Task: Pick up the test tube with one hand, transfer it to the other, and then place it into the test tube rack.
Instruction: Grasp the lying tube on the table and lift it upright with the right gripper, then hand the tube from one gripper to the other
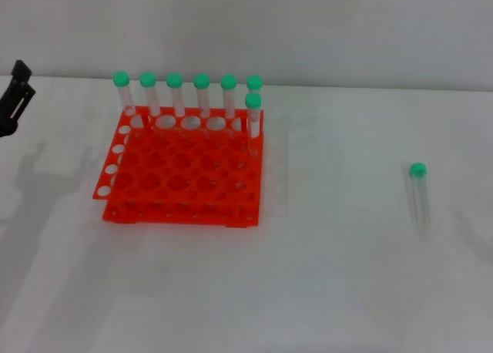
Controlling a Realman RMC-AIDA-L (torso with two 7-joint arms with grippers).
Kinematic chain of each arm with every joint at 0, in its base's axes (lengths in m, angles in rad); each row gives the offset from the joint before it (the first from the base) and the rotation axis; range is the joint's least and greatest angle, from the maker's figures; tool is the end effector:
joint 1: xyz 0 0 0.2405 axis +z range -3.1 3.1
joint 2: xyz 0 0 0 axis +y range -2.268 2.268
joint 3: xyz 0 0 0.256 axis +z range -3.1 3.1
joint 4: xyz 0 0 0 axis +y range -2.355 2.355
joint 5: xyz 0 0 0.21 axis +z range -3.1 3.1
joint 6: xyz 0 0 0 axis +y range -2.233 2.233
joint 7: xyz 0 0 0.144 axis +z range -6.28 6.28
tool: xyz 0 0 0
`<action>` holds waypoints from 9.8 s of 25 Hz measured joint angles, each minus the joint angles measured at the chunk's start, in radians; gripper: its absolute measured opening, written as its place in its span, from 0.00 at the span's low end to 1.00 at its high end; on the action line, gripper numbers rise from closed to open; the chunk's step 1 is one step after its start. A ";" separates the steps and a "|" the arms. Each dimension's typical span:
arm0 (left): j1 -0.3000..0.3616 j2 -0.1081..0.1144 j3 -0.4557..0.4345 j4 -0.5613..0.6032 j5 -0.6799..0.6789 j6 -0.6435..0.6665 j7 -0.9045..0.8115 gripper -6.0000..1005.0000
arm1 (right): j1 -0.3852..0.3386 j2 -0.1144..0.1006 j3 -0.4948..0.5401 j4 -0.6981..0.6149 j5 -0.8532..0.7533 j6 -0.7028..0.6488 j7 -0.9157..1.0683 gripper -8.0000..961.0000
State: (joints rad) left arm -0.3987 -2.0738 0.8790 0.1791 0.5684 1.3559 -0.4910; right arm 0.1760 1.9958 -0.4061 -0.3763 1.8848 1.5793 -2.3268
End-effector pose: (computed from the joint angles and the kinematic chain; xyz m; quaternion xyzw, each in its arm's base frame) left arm -0.3337 0.3263 0.0512 -0.6417 -0.2093 -0.4119 0.6122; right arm 0.3810 0.2429 0.1112 -0.6982 0.1995 0.3956 0.5624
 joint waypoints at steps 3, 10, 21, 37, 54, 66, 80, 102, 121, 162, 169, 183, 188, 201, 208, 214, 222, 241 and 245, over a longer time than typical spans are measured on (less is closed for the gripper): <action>0.013 0.000 0.000 0.014 0.000 0.002 -0.029 0.89 | -0.005 0.000 -0.006 0.000 0.000 0.016 0.009 0.87; 0.019 0.000 0.000 0.020 0.001 0.004 -0.051 0.89 | -0.014 -0.004 -0.013 -0.001 -0.002 0.038 0.019 0.87; 0.007 0.000 0.000 0.020 0.001 0.000 -0.052 0.89 | -0.023 0.000 -0.021 -0.130 -0.077 0.030 0.142 0.86; 0.023 -0.002 -0.002 0.013 0.001 0.000 -0.064 0.89 | 0.040 0.006 -0.046 -0.338 -0.202 -0.039 0.396 0.85; 0.020 -0.001 -0.005 0.020 0.001 -0.003 -0.077 0.89 | 0.035 0.006 -0.085 -0.367 -0.207 -0.022 0.441 0.83; 0.025 0.000 -0.006 0.020 -0.002 -0.012 -0.077 0.89 | 0.060 0.006 -0.159 -0.517 -0.285 -0.087 0.608 0.83; 0.042 -0.002 -0.007 0.019 -0.004 -0.012 -0.089 0.89 | 0.209 0.008 -0.346 -0.974 -0.746 -0.162 1.158 0.82; 0.051 0.001 -0.008 0.036 -0.009 -0.012 -0.103 0.89 | 0.404 0.014 -0.746 -1.080 -1.354 -0.131 1.959 0.80; 0.070 0.021 -0.007 0.074 0.001 -0.016 -0.076 0.89 | 0.492 0.025 -0.903 -0.860 -1.326 -0.219 2.097 0.79; 0.104 0.013 -0.011 0.116 -0.007 -0.023 -0.043 0.89 | 0.577 0.021 -1.021 -0.662 -1.443 -0.349 2.117 0.73; 0.102 0.012 -0.011 0.116 -0.008 -0.023 -0.043 0.89 | 0.600 0.023 -1.022 -0.622 -1.444 -0.345 2.118 0.62; 0.106 0.012 -0.011 0.116 -0.005 -0.023 -0.043 0.89 | 0.654 0.024 -1.031 -0.535 -1.462 -0.348 2.118 0.52; 0.107 0.012 -0.011 0.114 -0.003 -0.024 -0.043 0.89 | 0.663 0.024 -1.033 -0.529 -1.467 -0.339 2.128 0.47; 0.106 0.008 -0.010 0.107 -0.001 -0.025 -0.043 0.89 | 0.663 0.021 -1.044 -0.518 -1.469 -0.328 2.133 0.38; 0.106 0.004 -0.011 0.107 -0.001 -0.025 -0.043 0.89 | 0.655 0.021 -1.048 -0.527 -1.477 -0.324 2.128 0.31; 0.101 0.003 -0.004 0.108 0.000 -0.024 -0.048 0.89 | 0.617 0.019 -1.028 -0.582 -1.479 -0.330 2.097 0.21; 0.072 0.016 0.000 0.116 0.099 -0.024 -0.194 0.89 | 0.499 0.018 -0.918 -0.761 -1.359 -0.331 1.948 0.21; -0.166 0.057 0.000 0.268 0.726 -0.039 -0.750 0.89 | 0.343 0.010 -0.575 -0.709 -0.784 -0.224 1.043 0.21; -0.225 0.054 0.000 0.271 0.808 -0.035 -0.799 0.89 | 0.320 0.008 -0.556 -0.678 -0.739 -0.195 0.940 0.21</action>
State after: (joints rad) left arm -0.6238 -2.0199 0.8789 0.4501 1.3765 1.3213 -1.2898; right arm 0.4955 2.0039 -0.9618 -1.0545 1.1459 1.3847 -1.3865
